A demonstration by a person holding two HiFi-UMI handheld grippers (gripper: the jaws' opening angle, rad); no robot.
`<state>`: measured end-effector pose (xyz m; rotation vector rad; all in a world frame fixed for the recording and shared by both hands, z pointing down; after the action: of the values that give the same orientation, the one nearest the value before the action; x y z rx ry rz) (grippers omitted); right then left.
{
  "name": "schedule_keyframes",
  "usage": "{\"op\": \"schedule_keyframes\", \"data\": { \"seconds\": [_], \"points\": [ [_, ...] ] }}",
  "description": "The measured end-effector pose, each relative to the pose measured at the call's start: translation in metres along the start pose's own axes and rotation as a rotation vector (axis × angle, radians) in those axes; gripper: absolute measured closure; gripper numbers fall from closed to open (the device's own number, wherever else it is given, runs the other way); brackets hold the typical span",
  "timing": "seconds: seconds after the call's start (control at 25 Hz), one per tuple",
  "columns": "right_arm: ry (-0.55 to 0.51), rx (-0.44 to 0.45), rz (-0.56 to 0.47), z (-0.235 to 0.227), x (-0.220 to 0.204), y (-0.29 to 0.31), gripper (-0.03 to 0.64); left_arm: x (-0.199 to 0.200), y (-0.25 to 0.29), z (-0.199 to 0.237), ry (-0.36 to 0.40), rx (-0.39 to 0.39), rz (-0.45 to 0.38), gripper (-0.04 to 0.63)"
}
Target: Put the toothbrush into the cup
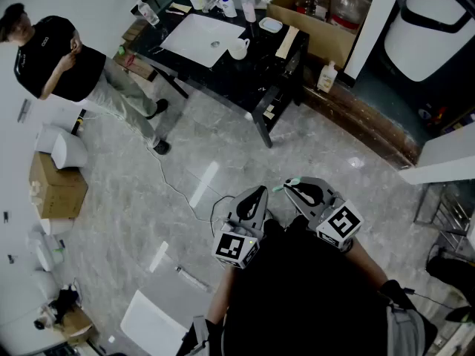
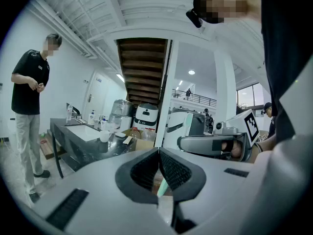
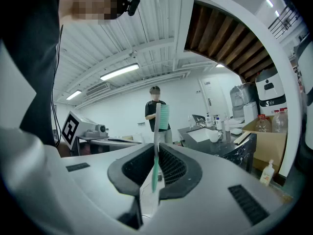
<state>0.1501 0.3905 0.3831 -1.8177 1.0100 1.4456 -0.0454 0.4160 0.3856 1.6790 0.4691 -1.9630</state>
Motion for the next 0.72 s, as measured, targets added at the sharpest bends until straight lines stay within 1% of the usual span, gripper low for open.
{"op": "schedule_keyframes", "data": {
  "seconds": [0.12, 0.24, 0.48, 0.72],
  "points": [
    [-0.005, -0.005, 0.003, 0.005, -0.001, -0.003, 0.578, -0.004, -0.007, -0.004, -0.011, 0.009, 0.025, 0.584],
    [-0.002, -0.01, 0.003, 0.008, -0.003, -0.009, 0.578, -0.004, -0.008, -0.012, -0.007, 0.0, 0.01, 0.584],
    [-0.005, -0.006, 0.008, 0.01, -0.003, -0.023, 0.578, -0.009, -0.011, -0.028, -0.011, 0.002, 0.007, 0.584],
    [0.021, 0.004, -0.009, -0.005, -0.005, -0.04, 0.578, -0.013, 0.001, -0.048, -0.02, 0.021, 0.017, 0.584]
  ]
}}
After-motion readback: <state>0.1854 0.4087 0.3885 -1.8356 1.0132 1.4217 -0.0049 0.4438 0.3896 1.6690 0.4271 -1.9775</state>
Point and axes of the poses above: the fingertips, and each gripper's own axes: y forward along the fingers, z to its left, x out of its top, the point moved 10 cm from there along -y, backward along the fingers, and after that the axes turned 9 degrees about -z, right-handed, at the moved point
